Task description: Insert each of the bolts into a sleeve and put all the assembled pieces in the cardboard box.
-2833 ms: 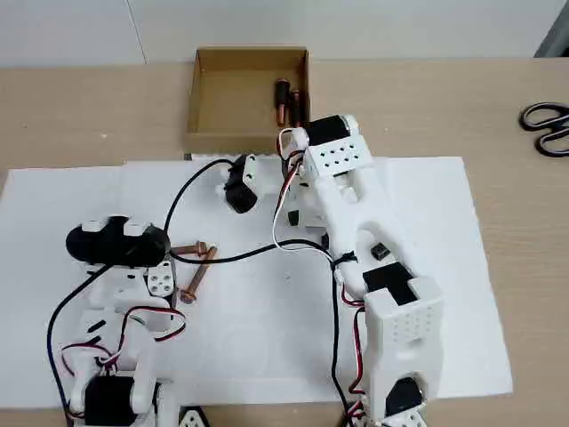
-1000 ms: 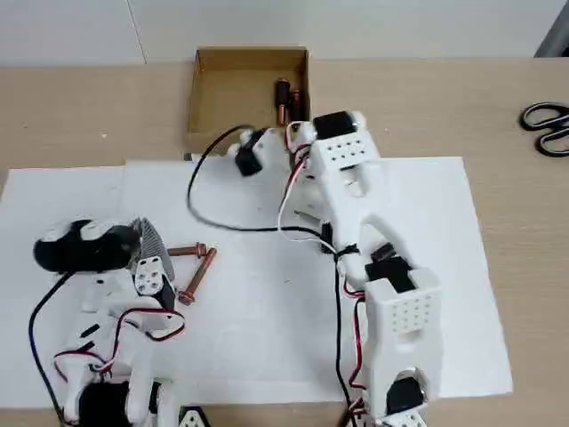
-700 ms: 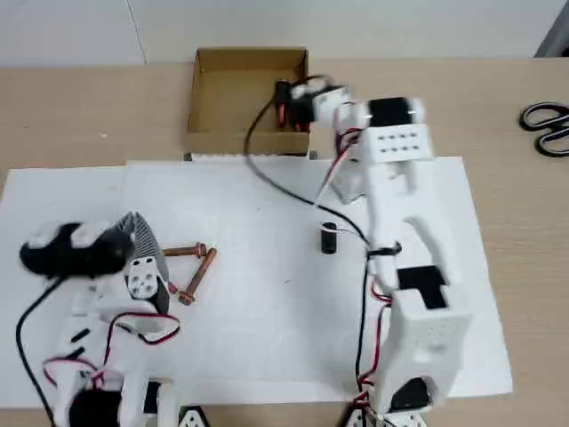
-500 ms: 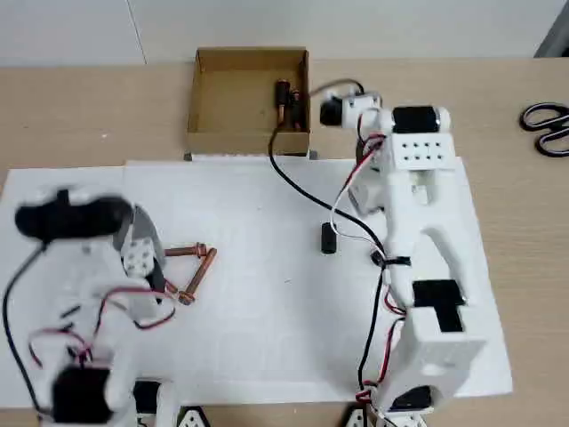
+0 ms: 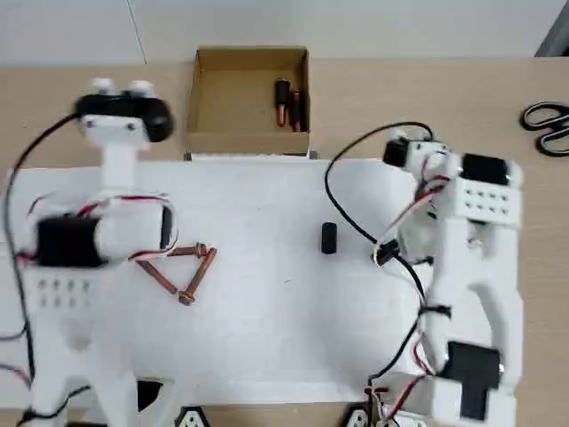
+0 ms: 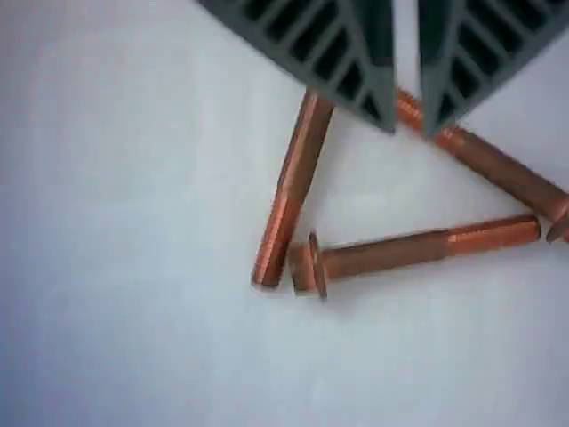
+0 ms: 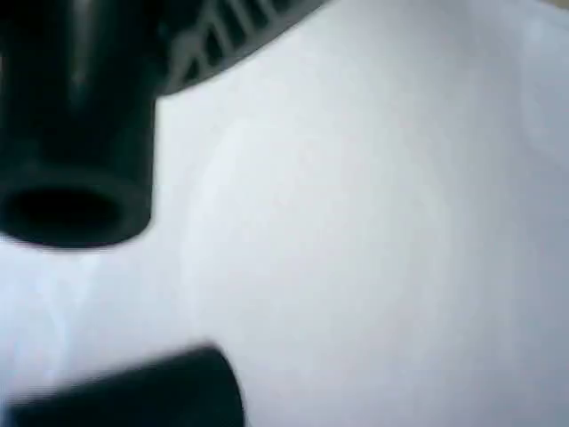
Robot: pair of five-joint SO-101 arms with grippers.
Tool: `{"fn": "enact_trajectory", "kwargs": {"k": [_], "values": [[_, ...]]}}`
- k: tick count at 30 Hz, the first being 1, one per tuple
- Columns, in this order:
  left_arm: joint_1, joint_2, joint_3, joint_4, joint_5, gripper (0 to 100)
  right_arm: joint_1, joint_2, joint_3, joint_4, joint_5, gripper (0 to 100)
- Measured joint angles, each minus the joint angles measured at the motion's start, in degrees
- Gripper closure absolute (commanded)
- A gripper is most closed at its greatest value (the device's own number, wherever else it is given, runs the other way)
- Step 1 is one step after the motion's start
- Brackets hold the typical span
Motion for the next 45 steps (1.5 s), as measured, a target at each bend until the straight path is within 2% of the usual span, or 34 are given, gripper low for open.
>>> {"fn": "enact_trajectory", "kwargs": {"k": [7, 16, 24, 31, 36, 45], "values": [[4.48, 3.60, 0.00, 0.26, -9.32, 99, 3.43, -13.10, 12.40, -0.18, 4.04, 99.1], [6.33, 5.80, 6.59, 0.26, -36.92, 99, 3.43, -28.13, 26.73, -4.22, 7.91, 99.3], [6.33, 5.80, 11.96, 0.18, -56.09, 99, 3.60, -33.67, 34.90, -6.24, 8.09, 99.5], [5.01, 5.80, 19.43, -0.97, -72.26, 99, 9.23, -34.81, 35.43, -6.86, 9.85, 99.5], [0.97, 5.80, 23.65, -6.77, -74.64, 99, 12.31, -34.81, 35.43, -7.82, 10.11, 99.5], [-0.09, 5.89, 24.09, -8.88, -75.16, 98, 12.92, -34.81, 35.43, -7.82, 10.11, 99.5]]}}
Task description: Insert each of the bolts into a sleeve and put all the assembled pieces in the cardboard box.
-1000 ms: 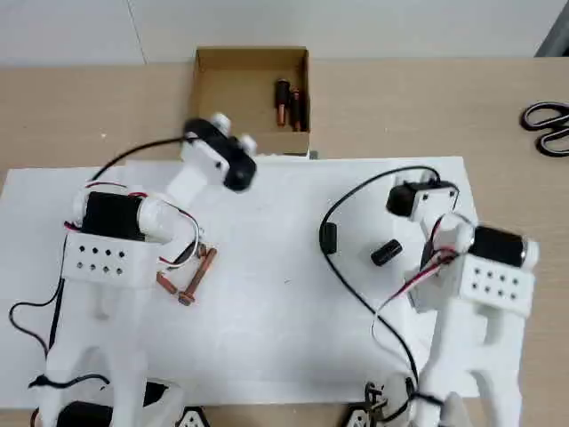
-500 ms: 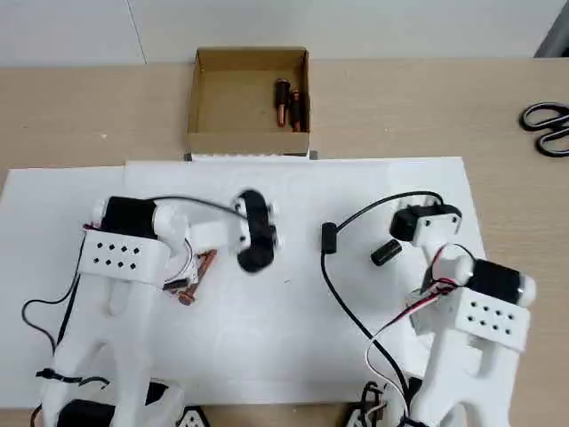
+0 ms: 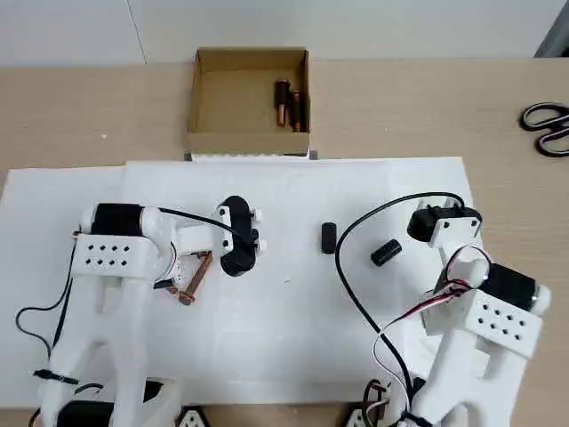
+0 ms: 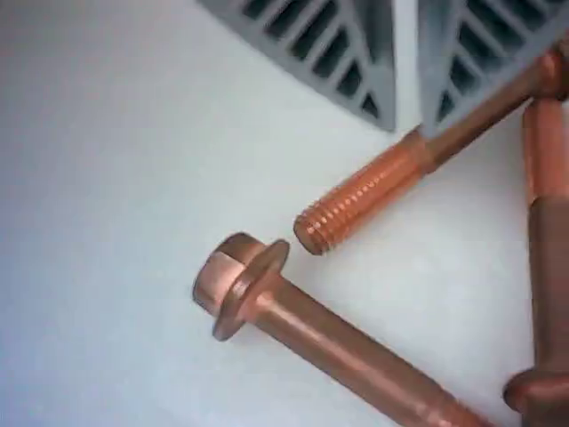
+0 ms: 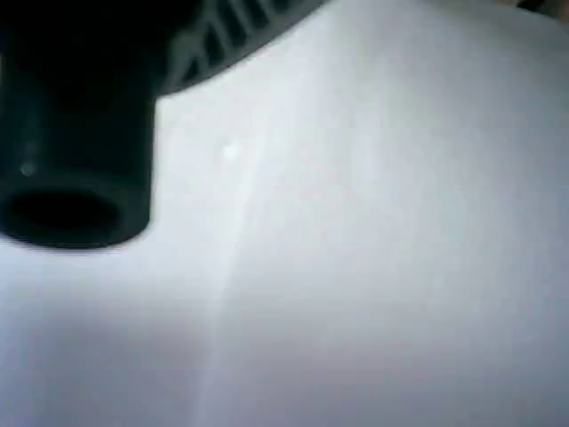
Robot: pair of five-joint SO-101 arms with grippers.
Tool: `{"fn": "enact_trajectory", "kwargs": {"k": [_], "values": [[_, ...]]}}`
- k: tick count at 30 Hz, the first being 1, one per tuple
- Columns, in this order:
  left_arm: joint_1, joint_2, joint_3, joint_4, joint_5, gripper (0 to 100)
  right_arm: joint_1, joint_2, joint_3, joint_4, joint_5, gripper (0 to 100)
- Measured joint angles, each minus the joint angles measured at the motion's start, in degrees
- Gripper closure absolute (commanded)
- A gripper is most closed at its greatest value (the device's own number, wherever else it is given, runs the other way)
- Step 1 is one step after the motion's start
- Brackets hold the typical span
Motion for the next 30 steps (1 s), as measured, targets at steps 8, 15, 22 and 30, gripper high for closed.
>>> {"fn": "enact_trajectory", "kwargs": {"k": [8, 15, 22, 30], "values": [[0.00, 0.00, 6.95, -11.87, -0.09, 92, 0.00, 0.00, 0.00, 0.00, 0.00, 99.5], [2.20, 1.14, 8.35, -15.65, -0.09, 92, 0.79, 0.00, 0.00, 0.00, 0.09, 99.5], [2.11, 12.57, 5.98, -19.69, -0.09, 92, 4.04, 0.00, 0.00, 0.00, 0.09, 99.5], [2.02, 22.86, -2.29, -20.04, -0.09, 92, 4.66, -0.09, 0.00, 0.00, 0.09, 99.5]]}}
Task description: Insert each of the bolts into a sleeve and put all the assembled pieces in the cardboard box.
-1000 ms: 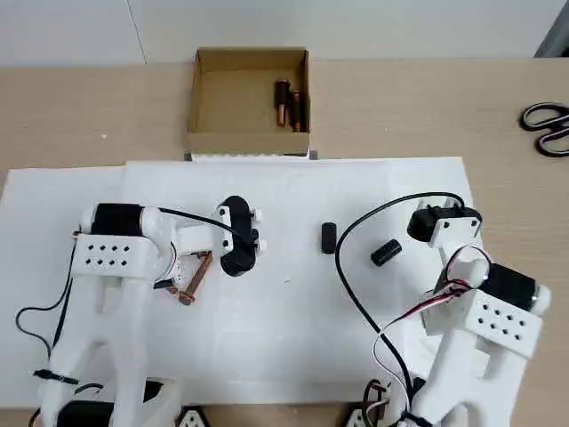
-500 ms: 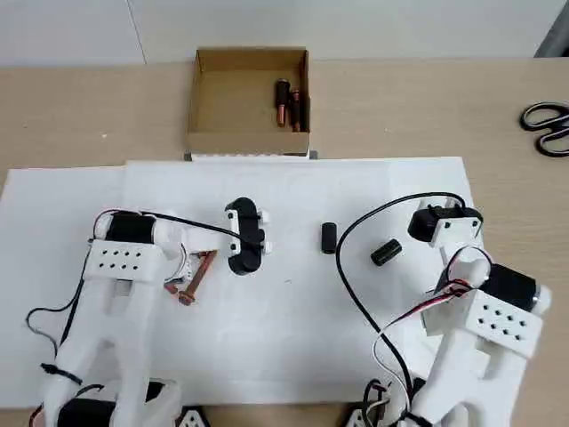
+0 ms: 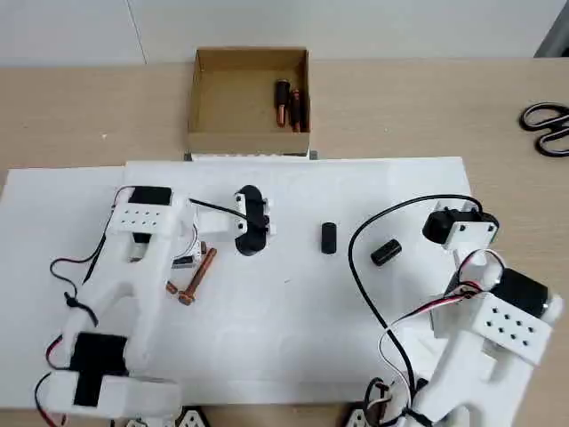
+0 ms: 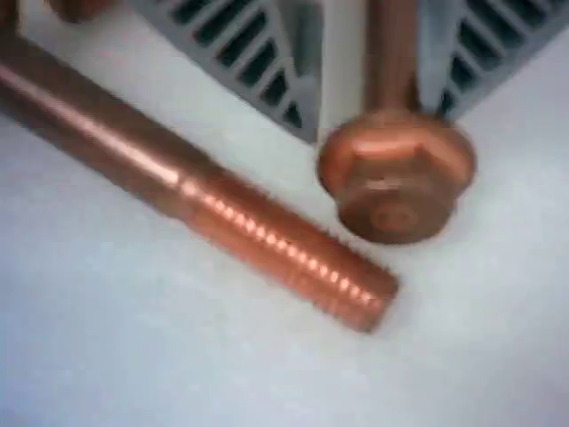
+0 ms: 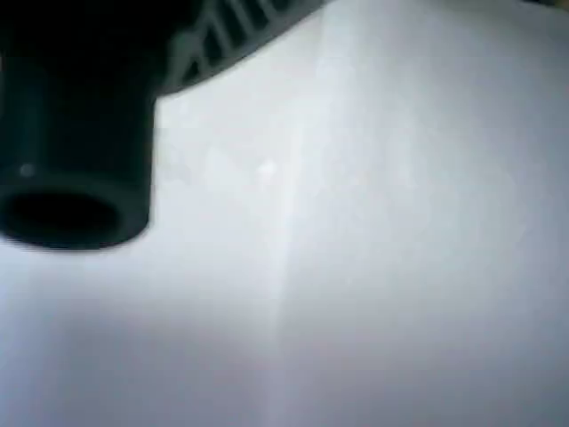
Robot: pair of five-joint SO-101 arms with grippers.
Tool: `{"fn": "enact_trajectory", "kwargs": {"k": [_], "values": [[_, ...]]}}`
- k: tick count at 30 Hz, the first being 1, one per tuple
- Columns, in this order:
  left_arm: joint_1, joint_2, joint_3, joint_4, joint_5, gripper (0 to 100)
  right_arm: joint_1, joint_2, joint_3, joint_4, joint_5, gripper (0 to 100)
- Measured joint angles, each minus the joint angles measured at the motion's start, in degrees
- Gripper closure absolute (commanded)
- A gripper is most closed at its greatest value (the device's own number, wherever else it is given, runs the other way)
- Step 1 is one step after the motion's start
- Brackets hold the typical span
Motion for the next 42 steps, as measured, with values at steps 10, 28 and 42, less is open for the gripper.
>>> {"fn": "enact_trajectory", "kwargs": {"k": [10, 28, 42], "values": [[0.00, 5.89, -2.20, 0.00, 0.00, 93, 0.00, -0.09, 0.00, 0.18, 0.00, 99.5], [-0.09, 6.42, -18.37, 16.00, 0.00, 99, 0.00, -0.09, 0.00, 0.18, 0.00, 99.5], [0.62, 6.42, -48.79, 29.01, 19.08, 99, -3.34, -0.09, 0.00, 1.41, 0.00, 99.5]]}}
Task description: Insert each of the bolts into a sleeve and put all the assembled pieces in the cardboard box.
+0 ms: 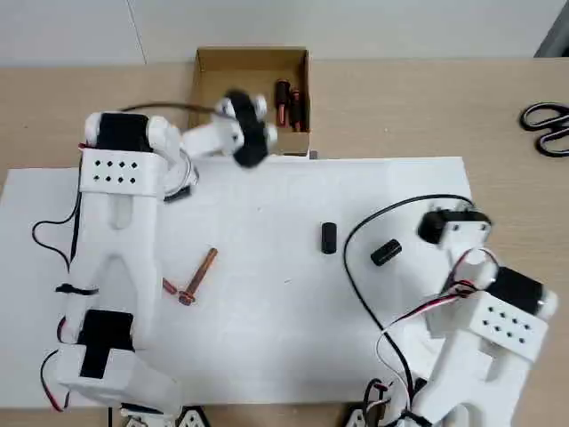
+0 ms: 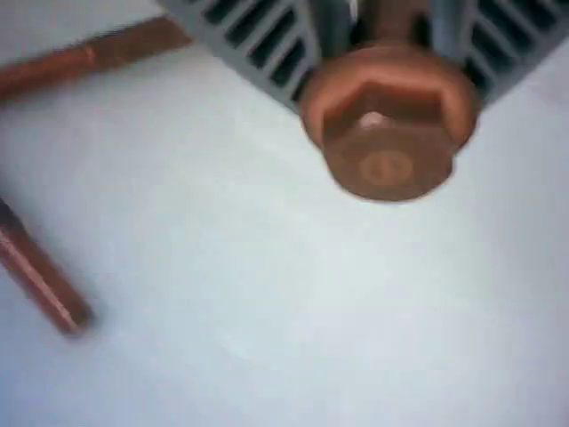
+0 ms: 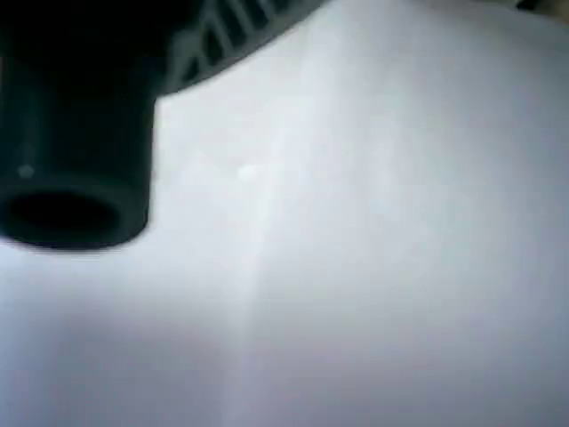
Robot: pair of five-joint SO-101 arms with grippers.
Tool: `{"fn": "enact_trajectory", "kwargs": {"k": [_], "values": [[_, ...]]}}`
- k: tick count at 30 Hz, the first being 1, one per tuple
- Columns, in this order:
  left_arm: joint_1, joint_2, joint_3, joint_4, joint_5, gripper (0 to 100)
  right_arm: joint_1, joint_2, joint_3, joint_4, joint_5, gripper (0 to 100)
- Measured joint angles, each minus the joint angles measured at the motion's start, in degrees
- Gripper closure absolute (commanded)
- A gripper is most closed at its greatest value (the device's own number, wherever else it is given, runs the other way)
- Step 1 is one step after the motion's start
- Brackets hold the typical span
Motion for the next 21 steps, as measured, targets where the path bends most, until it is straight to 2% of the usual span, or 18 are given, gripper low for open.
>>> {"fn": "enact_trajectory", "kwargs": {"k": [7, 13, 21], "values": [[0.79, 0.00, -9.23, 0.18, 26.37, 99, -13.98, 0.00, -8.18, 0.88, -1.05, 99.5], [-0.26, -1.67, -9.67, 0.18, 43.43, 99, -24.26, 0.00, -13.98, 4.04, -5.01, 99.5], [-0.79, -18.99, -6.33, 0.18, 54.33, 94, -36.84, 0.00, -14.15, 3.87, -14.95, 99.1]]}}
